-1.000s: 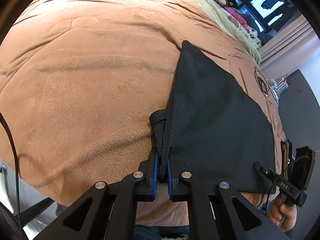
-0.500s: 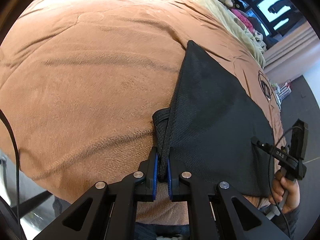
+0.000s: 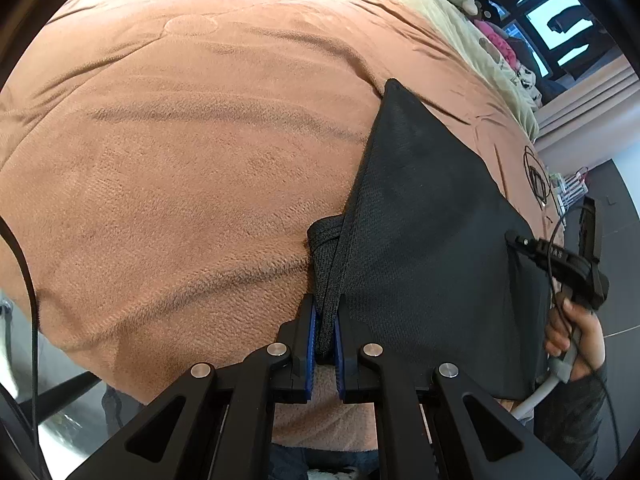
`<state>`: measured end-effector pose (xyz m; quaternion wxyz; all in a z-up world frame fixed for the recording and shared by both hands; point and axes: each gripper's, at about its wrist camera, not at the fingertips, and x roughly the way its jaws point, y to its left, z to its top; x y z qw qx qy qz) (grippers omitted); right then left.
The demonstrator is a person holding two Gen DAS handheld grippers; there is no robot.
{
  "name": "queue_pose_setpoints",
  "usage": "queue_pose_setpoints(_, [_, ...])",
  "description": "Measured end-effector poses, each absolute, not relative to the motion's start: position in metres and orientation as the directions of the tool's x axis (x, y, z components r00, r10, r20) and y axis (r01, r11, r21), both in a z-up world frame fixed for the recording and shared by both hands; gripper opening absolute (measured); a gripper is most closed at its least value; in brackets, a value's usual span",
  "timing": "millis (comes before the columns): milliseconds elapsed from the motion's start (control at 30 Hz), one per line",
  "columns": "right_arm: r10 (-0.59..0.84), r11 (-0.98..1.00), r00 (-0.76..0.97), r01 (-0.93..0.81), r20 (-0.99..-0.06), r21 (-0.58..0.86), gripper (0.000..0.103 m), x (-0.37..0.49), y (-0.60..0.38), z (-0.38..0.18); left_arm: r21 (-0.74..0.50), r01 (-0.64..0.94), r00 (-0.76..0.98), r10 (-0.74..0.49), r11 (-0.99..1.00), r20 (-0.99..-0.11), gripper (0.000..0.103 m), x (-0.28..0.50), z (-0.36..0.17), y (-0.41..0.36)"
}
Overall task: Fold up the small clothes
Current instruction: 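Lift the shirt edge with the left gripper and fold it over the shirt body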
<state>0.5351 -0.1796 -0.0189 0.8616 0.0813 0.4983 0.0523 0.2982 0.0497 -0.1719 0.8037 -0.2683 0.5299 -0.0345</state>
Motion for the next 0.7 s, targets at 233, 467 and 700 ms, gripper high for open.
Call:
queue_pose_setpoints(233, [0.16,0.98,0.5,0.024,-0.851,0.198,0.012,0.562,-0.185,-0.024,-0.485,-0.238,0.433,-0.355,0.841,-0.828,0.008,0.299,-0.173,0.052])
queue_pose_setpoints(467, [0.167,0.975,0.514,0.041,-0.841,0.219,0.012,0.593,-0.198,-0.017,-0.49,-0.234,0.431,-0.362,0.84,-0.827,0.008,0.297,-0.175,0.054])
queue_pose_setpoints(700, [0.204,0.968,0.533,0.018,-0.821,0.252,0.012,0.583,-0.197,-0.001,-0.507,-0.231,0.439,-0.376,0.83,-0.816,0.007,0.296,-0.173,0.057])
